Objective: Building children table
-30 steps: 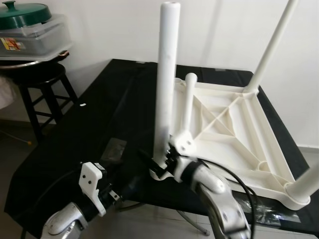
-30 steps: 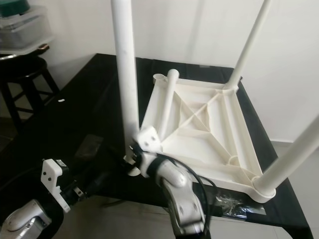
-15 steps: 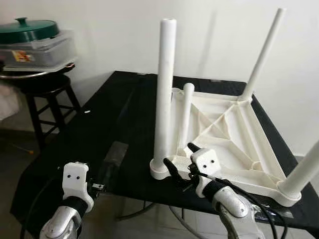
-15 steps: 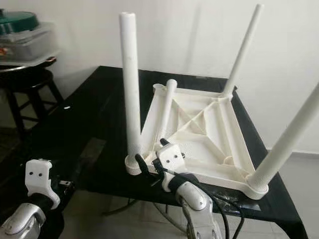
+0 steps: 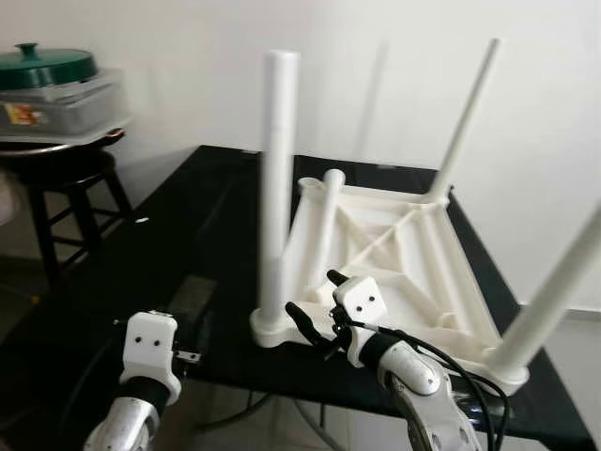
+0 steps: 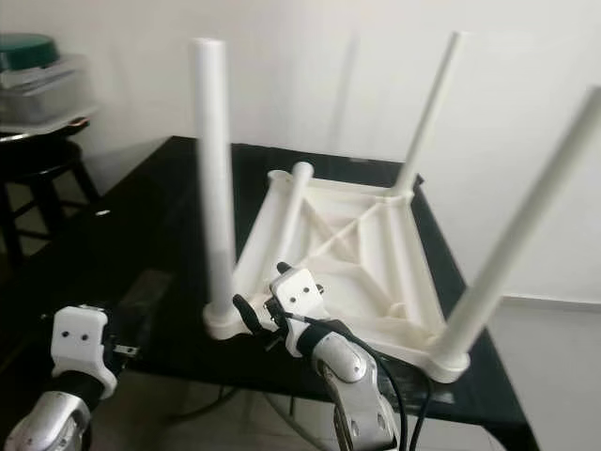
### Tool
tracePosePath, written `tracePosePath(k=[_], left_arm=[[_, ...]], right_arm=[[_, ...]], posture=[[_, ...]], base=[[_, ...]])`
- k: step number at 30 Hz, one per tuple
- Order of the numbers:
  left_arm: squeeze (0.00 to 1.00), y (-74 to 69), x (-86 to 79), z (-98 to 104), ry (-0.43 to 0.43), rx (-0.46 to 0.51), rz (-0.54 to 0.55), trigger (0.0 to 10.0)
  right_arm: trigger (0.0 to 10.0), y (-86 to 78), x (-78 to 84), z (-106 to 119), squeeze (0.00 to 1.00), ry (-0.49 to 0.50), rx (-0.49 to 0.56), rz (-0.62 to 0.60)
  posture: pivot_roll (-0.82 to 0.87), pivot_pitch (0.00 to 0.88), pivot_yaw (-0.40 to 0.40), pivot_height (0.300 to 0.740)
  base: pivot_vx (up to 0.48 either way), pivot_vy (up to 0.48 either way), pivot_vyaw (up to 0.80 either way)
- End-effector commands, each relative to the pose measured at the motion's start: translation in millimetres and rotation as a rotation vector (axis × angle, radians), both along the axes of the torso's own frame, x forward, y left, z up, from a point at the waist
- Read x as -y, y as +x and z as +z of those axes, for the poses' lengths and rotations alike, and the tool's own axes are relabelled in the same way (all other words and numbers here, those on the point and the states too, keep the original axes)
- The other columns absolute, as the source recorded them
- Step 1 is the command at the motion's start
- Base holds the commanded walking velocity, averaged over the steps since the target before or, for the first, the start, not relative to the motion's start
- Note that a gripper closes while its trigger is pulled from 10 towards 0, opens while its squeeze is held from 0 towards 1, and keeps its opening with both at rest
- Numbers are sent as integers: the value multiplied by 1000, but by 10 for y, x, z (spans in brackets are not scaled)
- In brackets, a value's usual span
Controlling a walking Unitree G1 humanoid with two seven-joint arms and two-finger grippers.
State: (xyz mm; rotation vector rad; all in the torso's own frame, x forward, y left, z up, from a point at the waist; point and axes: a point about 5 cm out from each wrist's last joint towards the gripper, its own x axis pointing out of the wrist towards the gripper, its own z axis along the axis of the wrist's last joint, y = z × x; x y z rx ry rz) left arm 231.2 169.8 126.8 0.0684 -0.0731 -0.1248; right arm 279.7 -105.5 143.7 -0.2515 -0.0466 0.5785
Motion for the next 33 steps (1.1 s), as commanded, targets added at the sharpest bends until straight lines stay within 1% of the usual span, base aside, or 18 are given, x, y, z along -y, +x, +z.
tracePosePath(k=[1, 9, 16, 23, 27, 33], left_arm=[[0, -1, 1, -41, 0, -16, -16, 10000], [0, -10, 14, -55, -15, -37, -22, 10000], [0, -6, 31, -80, -14, -38, -29, 10000], [0, -5, 39, -80, -17, -36, -26, 10000], [0, -2, 35, -77, -27, -38, -16, 10000], [0, 0, 35, -81, -16, -47, -20, 10000]], right_arm=[[10000, 0, -14, -23, 0, 5, 0, 11], [10000, 8, -34, -41, 0, 1, -3, 30], [10000, -3, -69, -77, 0, 8, -35, 87], [10000, 2, -67, -94, 0, 16, -56, 109], [10000, -1, -81, -111, 0, 33, -87, 179], [10000, -9, -83, -114, 0, 40, -98, 202]], posture=[[-52, 0, -28, 740], [-54, 0, -28, 740], [-41, 0, -37, 740], [-40, 0, -43, 740], [-37, 0, -44, 740], [-36, 0, -44, 740]], base=[[0, -461, 0], [0, -463, 0], [0, -470, 0], [0, -472, 0], [0, -471, 0], [0, -437, 0]])
